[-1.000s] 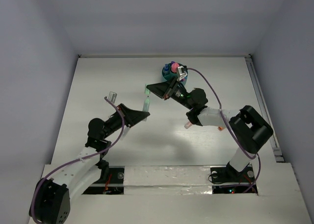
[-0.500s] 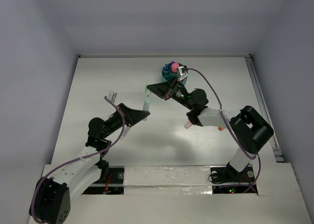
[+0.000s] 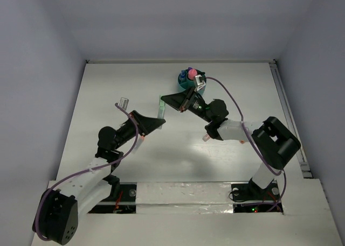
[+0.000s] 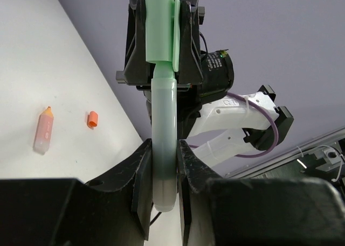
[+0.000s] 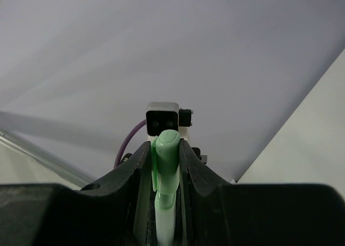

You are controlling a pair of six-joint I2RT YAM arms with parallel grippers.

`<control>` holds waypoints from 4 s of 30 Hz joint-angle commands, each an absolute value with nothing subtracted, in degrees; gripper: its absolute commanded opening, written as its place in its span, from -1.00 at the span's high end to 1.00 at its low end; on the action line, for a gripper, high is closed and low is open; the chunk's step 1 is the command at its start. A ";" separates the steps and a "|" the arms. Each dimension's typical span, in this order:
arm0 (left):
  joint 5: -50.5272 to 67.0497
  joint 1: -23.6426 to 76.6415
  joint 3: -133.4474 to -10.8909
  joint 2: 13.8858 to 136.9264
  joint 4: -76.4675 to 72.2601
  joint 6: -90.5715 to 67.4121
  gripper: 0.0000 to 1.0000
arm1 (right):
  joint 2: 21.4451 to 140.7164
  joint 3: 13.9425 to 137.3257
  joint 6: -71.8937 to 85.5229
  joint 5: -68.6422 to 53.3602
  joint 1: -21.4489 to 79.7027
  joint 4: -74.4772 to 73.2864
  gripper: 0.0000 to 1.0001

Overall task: Sort the stationery into containers
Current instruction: Close the pen cap on the pen, then place the pen in the storage box.

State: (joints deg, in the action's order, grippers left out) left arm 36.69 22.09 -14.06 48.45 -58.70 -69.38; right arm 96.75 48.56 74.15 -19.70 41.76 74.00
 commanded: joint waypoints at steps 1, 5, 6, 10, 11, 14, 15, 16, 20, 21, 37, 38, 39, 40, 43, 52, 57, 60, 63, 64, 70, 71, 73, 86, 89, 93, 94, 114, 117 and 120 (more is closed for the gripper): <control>35.51 22.32 -17.05 47.99 -64.69 -68.64 1.00 | 94.57 47.64 72.34 -19.51 42.36 98.35 0.90; 34.20 22.32 -16.96 47.90 -65.30 -68.64 1.00 | 93.78 46.85 71.81 -19.07 42.89 98.35 0.90; 33.84 22.32 -16.88 47.90 -65.48 -68.73 1.00 | 93.61 46.50 71.55 -18.90 42.89 98.35 0.90; 31.38 22.32 -16.70 48.34 -68.54 -69.61 1.00 | 93.08 46.32 70.93 -18.63 42.89 98.35 0.90; 31.46 22.32 -17.22 49.21 -69.25 -70.04 1.00 | 93.25 46.49 70.93 -19.07 42.89 98.35 0.90; 32.69 22.32 -18.72 51.32 -70.57 -70.14 1.00 | 94.57 47.20 72.24 -19.77 43.42 98.35 0.90; 32.87 22.32 -18.98 51.68 -70.92 -70.14 1.00 | 94.83 47.20 72.33 -19.78 43.42 98.44 0.90; 33.05 22.32 -19.25 51.94 -71.01 -70.14 1.00 | 95.09 47.02 72.33 -19.86 43.94 98.44 0.90; 34.01 22.32 -20.65 53.43 -71.63 -69.70 1.00 | 95.45 46.23 72.07 -19.86 43.95 98.35 0.90; 34.27 22.32 -20.92 53.70 -71.80 -69.61 1.00 | 95.54 45.97 72.24 -19.78 44.47 98.44 0.90; 35.86 21.80 -28.74 52.21 -60.56 -62.58 1.00 | 92.38 40.96 73.13 -28.21 44.47 89.42 1.00; 36.21 21.80 -30.48 52.47 -60.47 -62.58 1.00 | 91.94 40.52 71.82 -28.91 44.47 87.64 1.00; 36.47 21.80 -31.11 53.25 -60.47 -62.67 1.00 | 91.67 40.43 71.20 -29.53 44.47 86.58 1.00; 36.47 21.80 -31.55 53.70 -60.82 -62.75 1.00 | 91.15 40.34 70.76 -30.05 44.99 84.48 1.00; 36.47 21.80 -32.87 54.93 -61.78 -63.46 1.00 | 90.44 39.55 67.68 -30.94 46.22 80.18 1.00; 38.67 20.21 -37.61 58.45 -66.72 -68.82 1.00 | 90.79 35.78 61.61 -29.71 48.87 74.98 1.00; 39.55 19.69 -41.39 58.54 -64.16 -67.77 1.00 | 91.32 34.10 59.59 -28.04 49.92 73.48 1.00; 40.25 19.69 -43.50 58.27 -61.53 -66.45 1.00 | 91.06 32.96 57.31 -26.90 49.92 70.32 1.00; 41.04 19.07 -44.38 57.57 -59.86 -66.53 1.00 | 89.39 32.08 54.41 -25.32 49.92 65.93 1.00; 41.13 18.55 -44.47 57.39 -59.16 -66.53 1.00 | 88.78 31.99 53.80 -25.14 49.92 63.13 1.00; 42.36 18.54 -43.42 57.39 -56.96 -65.66 1.00 | 85.17 34.00 51.59 -24.53 49.92 58.45 1.00; 42.97 18.54 -42.46 57.39 -55.91 -64.78 1.00 | 84.21 34.71 50.90 -23.65 49.92 57.66 1.00; 43.77 18.54 -41.14 57.31 -51.80 -63.03 0.65 | 81.31 37.16 49.31 -19.79 49.92 53.03 1.00; 46.07 18.54 -31.99 49.93 -27.00 -45.81 -0.59 | 80.59 51.94 45.44 -4.22 40.71 46.85 1.00; 42.21 18.54 -34.62 47.29 -17.87 -39.39 -0.85 | 81.30 52.65 45.09 -3.26 37.98 46.50 1.00; 35.87 18.54 -38.49 44.83 -6.96 -30.69 -0.98 | 82.35 55.63 32.38 6.57 36.39 41.67 1.00; 34.99 18.54 -39.45 44.48 -5.03 -29.11 -0.98 | 83.83 56.59 29.30 8.24 36.39 40.36 1.00; 22.41 18.54 -41.22 35.68 4.22 -17.58 -0.98 | 103.62 67.59 -11.06 27.69 36.39 50.53 1.00; 22.24 18.54 -41.22 35.68 4.31 -17.58 -0.98 | 105.82 68.29 -11.69 27.16 36.39 51.59 1.00; 22.06 18.54 -41.22 35.51 4.39 -17.49 -0.98 | 107.40 68.03 -11.43 26.72 36.39 52.91 1.00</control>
